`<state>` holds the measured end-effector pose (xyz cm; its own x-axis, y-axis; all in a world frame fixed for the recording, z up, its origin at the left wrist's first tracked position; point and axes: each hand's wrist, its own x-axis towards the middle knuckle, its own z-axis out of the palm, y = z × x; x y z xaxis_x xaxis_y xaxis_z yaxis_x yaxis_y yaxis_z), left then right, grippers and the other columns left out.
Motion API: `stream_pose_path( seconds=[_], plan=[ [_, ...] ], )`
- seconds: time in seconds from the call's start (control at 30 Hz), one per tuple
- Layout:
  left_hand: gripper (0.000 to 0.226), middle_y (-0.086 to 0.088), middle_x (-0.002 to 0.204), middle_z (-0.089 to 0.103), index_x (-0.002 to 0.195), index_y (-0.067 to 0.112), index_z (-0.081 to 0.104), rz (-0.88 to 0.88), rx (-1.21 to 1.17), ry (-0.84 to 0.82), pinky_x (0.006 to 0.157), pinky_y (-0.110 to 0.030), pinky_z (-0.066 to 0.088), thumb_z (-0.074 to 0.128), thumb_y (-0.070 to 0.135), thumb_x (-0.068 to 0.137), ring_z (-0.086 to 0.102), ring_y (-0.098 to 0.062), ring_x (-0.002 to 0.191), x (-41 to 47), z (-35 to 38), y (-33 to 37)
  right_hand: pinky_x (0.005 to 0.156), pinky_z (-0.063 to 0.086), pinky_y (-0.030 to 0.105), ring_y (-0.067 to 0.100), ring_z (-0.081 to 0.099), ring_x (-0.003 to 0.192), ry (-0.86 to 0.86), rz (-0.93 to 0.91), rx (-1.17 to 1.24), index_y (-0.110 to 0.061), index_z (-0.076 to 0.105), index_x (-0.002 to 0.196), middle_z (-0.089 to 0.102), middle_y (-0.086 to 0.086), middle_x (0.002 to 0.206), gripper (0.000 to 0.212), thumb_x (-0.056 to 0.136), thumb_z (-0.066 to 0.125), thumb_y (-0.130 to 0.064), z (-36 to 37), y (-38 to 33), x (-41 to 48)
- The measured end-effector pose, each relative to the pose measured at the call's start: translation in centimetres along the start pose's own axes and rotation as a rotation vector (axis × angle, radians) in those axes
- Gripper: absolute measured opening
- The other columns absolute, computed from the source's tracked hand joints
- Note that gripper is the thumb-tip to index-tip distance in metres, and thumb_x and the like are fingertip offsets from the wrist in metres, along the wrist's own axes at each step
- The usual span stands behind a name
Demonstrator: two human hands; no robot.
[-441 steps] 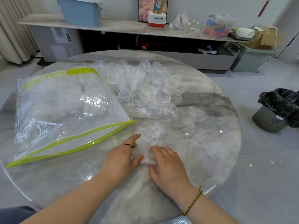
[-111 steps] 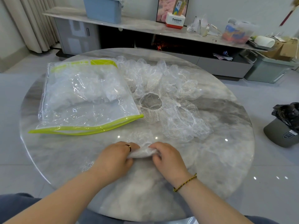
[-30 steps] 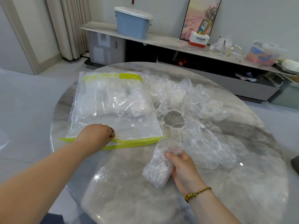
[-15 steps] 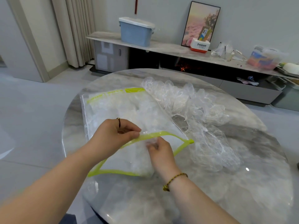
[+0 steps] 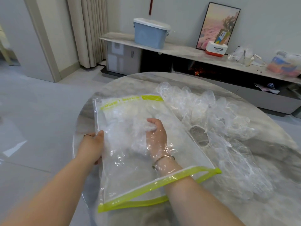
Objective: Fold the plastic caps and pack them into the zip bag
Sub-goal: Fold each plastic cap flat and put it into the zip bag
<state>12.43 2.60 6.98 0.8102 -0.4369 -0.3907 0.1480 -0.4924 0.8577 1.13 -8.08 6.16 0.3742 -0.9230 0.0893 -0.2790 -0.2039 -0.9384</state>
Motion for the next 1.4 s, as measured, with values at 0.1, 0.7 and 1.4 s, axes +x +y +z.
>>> stream_pose_path(
  seconds=[0.1,0.7,1.4],
  plan=[
    [0.038,-0.03,0.093,0.058,0.1,-0.011,0.052,0.077,0.101,0.007,0.067,-0.04,0.042,0.038,0.025,0.099,0.056,-0.041,0.082,0.1,0.8,0.4,0.079,0.043,0.031,0.014,0.048,0.081,0.055,-0.081,-0.067,-0.006,0.054,0.115,0.051,0.003,0.088,0.037,0.081,0.041,-0.008,1.8,-0.6,2.0],
    [0.046,-0.008,0.138,0.046,0.136,0.004,0.041,0.2,0.103,0.032,0.081,-0.026,0.033,0.047,0.025,0.095,0.048,-0.027,0.116,1.8,1.1,-0.1,0.089,0.032,0.03,0.041,0.058,0.099,0.015,-0.626,-0.628,0.005,0.066,0.097,0.063,0.024,0.105,0.029,0.072,0.05,0.007,5.0,0.0,9.0],
    [0.027,-0.003,0.057,0.042,0.098,-0.003,0.057,0.272,0.116,0.114,0.049,-0.029,0.029,0.04,0.018,0.098,0.037,-0.02,0.052,3.3,1.1,-0.1,0.111,0.016,0.028,0.02,0.055,0.119,-0.228,-0.615,-1.054,-0.005,0.057,0.123,0.057,0.011,0.128,0.05,0.094,0.022,-0.025,0.0,1.1,2.7]
  ],
)
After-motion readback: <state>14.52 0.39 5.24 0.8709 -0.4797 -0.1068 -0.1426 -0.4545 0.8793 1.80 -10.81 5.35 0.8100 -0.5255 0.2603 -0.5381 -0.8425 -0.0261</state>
